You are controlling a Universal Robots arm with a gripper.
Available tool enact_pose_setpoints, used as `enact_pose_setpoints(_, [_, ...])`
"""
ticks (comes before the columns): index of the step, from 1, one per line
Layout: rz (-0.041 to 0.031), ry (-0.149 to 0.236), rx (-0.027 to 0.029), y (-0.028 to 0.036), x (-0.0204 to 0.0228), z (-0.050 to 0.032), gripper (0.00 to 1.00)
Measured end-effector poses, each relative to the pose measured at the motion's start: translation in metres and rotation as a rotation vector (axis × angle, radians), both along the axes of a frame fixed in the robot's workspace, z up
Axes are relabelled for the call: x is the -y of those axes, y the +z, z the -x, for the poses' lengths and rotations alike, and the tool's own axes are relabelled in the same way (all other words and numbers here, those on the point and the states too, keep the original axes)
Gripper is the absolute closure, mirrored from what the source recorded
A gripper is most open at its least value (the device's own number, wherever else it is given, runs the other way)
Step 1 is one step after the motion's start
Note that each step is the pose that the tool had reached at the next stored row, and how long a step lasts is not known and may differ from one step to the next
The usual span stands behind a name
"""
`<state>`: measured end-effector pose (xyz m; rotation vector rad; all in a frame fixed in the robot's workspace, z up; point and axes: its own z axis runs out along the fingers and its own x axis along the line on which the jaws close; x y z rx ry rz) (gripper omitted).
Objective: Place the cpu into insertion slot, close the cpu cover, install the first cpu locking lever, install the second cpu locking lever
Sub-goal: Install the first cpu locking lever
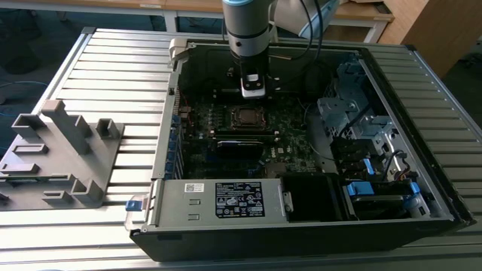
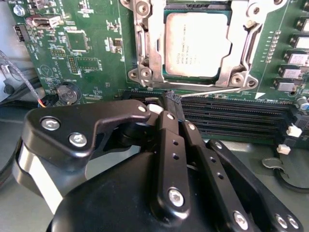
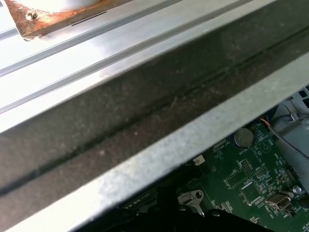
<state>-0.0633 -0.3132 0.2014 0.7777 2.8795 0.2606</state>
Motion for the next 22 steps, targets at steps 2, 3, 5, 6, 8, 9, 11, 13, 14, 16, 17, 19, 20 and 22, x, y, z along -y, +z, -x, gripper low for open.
enact_pose_setpoints(2, [-0.0022,0.000,-0.0002,-0.0003,-0.0002,0.0002,0.89])
enact_pose_setpoints(3, [-0.0037,0.000,0.0000,-0.0004,-0.0003,0.0002,0.89])
enact_pose_setpoints(5, [-0.0043,0.000,0.0001,-0.0005,-0.0003,0.0002,0.89])
enact_pose_setpoints(6, [-0.0055,0.000,0.0000,-0.0005,-0.0003,0.0003,0.89])
enact_pose_setpoints(8, [-0.0098,0.000,-0.0001,-0.0005,-0.0002,0.0004,0.89])
enact_pose_setpoints(9, [-0.0127,0.000,0.0000,-0.0006,-0.0003,0.0004,0.89])
enact_pose_setpoints(11, [-0.0135,0.000,0.0000,-0.0006,-0.0003,0.0004,0.89])
enact_pose_setpoints(13, [-0.0138,0.000,0.0001,-0.0007,-0.0003,0.0004,0.89])
enact_pose_setpoints(14, [-0.0140,0.000,0.0001,-0.0007,-0.0003,0.0004,0.89])
enact_pose_setpoints(16, [-0.0150,0.000,0.0002,-0.0011,-0.0003,0.0005,0.89])
enact_pose_setpoints(17, [-0.0149,0.000,0.0001,-0.0015,-0.0003,0.0006,0.89])
enact_pose_setpoints(19, [-0.0150,0.000,0.0000,-0.0024,-0.0003,0.0006,0.89])
enact_pose_setpoints(20, [-0.0150,0.000,0.0000,-0.0029,-0.0003,0.0006,0.89])
enact_pose_setpoints(22, [-0.0150,0.000,0.0000,-0.0043,-0.0003,0.0006,0.89])
